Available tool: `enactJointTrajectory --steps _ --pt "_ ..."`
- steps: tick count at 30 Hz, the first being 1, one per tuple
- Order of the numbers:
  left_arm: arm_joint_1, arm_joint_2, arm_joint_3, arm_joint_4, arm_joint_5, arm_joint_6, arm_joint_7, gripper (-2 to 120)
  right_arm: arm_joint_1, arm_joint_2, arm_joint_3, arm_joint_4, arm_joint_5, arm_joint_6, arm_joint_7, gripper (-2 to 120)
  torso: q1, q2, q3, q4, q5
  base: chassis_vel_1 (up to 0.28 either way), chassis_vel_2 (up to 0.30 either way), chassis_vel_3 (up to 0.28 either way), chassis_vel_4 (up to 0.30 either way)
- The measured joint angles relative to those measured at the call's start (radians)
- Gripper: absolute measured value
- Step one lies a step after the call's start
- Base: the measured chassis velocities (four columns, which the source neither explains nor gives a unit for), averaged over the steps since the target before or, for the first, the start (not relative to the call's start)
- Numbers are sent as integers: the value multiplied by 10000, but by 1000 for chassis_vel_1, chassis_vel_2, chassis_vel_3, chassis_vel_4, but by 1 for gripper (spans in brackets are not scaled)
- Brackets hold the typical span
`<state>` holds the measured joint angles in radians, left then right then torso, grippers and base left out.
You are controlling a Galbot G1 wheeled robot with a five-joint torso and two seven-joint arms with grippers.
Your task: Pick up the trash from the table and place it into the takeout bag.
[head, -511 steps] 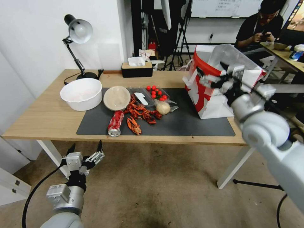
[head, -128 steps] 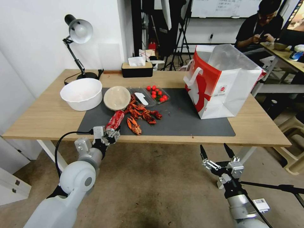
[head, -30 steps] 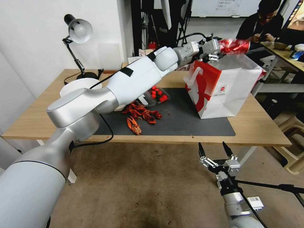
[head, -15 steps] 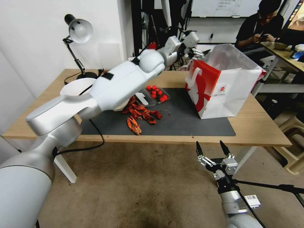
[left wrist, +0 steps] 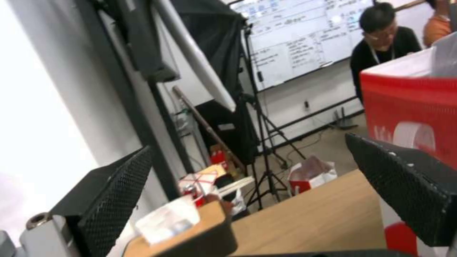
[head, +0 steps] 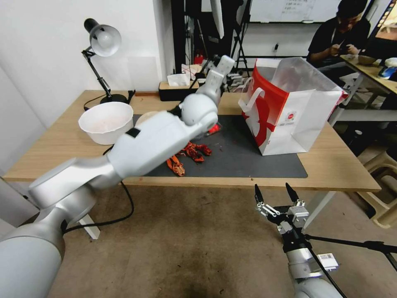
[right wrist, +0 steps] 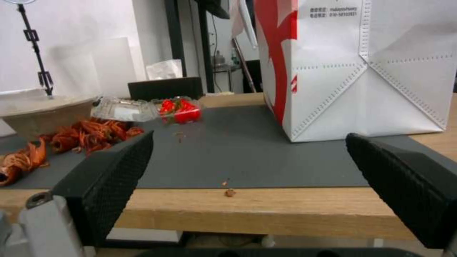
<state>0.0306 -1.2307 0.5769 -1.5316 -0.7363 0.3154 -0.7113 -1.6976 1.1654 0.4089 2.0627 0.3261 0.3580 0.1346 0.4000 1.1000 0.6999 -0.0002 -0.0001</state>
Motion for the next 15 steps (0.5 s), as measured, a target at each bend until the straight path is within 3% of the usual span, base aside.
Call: enactJointTrajectory --steps 4,13,15 --pt "643 550 -221 -541 72 -179 -405 100 11 15 -51 5 -12 -24 14 100 -2 0 0 2 -1 0 0 0 0" --pt "2365 1847 -1109 -1396 549 -748 -381 100 19 49 -182 44 -68 -92 47 100 -1 1 -1 5 -3 0 0 0 0" --pt "3287 2188 -1533 -1599 964 -1047 -334 100 61 22 -261 82 -73 -172 90 100 -1 1 -1 4 -1 0 0 0 0"
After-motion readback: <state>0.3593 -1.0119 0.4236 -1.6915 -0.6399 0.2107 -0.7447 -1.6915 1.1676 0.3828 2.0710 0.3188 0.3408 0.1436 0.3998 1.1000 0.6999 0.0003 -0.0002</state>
